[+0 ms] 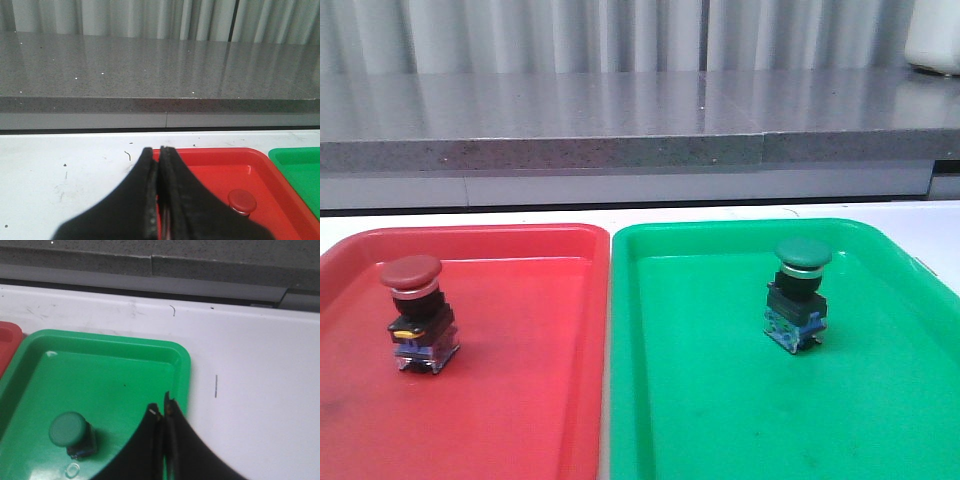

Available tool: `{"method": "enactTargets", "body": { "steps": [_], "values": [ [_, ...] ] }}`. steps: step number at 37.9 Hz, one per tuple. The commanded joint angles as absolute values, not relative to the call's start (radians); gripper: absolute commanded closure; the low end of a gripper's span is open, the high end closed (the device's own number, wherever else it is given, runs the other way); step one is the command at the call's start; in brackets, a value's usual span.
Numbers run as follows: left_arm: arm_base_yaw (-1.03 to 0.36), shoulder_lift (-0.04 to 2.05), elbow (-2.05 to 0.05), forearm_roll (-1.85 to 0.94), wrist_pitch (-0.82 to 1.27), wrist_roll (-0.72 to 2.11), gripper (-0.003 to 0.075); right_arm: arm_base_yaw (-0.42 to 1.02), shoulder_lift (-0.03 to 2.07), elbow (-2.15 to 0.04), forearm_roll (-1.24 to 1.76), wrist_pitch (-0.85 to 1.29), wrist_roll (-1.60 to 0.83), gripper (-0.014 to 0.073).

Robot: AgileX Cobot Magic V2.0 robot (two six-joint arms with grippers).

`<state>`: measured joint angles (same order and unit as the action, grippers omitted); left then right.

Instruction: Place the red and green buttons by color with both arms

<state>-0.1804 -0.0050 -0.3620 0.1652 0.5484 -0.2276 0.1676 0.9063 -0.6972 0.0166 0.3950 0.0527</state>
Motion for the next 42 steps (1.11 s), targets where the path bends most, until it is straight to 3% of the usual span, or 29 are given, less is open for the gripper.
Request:
{"method": "enactTargets", "body": {
  "steps": [1,9,18,42],
  "values": [
    [-0.179,-0.020,-0.388,0.161,0.476,-0.234,0.0740,0.163,0.734,-0.586,-0.031,0.259,0.049,0.0660],
    [-0.179,-0.020,-0.388,0.161,0.476,-0.234,0.0740,0.163,0.383,-0.383,-0.031,0.232,0.049,0.0660],
    [-0.179,-0.020,-0.388,0.161,0.476,-0.234,0.0740,0.163,0.148,-0.304,-0.031,0.237,0.049,0.0660],
    [-0.179,-0.020,-0.388,0.161,0.476,-0.234,0.0740,0.163,0.120,-0.304,-0.031,0.236,0.049,0.0660]
  ]
}}
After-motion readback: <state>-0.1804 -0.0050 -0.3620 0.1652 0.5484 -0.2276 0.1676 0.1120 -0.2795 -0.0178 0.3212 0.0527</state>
